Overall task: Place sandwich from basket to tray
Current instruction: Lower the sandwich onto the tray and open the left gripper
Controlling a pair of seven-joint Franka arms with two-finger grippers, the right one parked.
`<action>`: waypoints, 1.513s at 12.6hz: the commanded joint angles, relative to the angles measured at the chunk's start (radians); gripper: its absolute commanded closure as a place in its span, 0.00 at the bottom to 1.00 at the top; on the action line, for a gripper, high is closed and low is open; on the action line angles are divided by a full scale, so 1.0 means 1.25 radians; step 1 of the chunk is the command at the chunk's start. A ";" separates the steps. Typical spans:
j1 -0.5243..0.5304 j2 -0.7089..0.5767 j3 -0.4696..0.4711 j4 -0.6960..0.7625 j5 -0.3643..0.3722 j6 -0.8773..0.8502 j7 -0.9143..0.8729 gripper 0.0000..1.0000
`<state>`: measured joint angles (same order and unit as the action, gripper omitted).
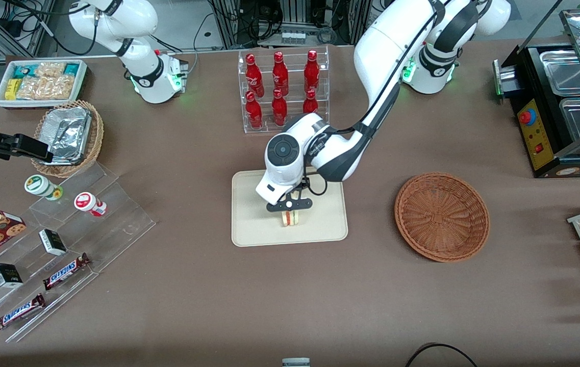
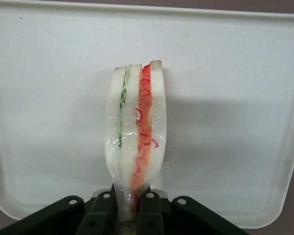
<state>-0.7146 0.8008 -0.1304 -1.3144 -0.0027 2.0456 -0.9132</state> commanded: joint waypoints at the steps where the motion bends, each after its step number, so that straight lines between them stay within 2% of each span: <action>1: -0.015 0.021 0.011 0.027 0.003 -0.008 -0.025 0.90; 2: -0.015 0.021 0.012 0.027 0.003 -0.008 -0.033 0.77; 3: -0.015 0.022 0.012 0.024 0.003 -0.003 -0.034 0.56; 4: -0.015 0.022 0.011 0.024 0.003 -0.002 -0.035 0.26; 5: -0.015 0.022 0.012 0.024 0.003 -0.002 -0.034 0.00; 12: -0.014 -0.005 0.016 0.043 0.007 -0.020 -0.028 0.00; 14: -0.012 -0.025 0.016 0.043 0.045 -0.039 -0.023 0.00; 15: -0.012 -0.043 0.014 0.040 0.065 -0.046 -0.025 0.00; 19: 0.000 -0.121 0.016 0.032 0.060 -0.111 -0.022 0.00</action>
<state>-0.7141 0.7210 -0.1219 -1.2512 0.0566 1.9408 -0.9309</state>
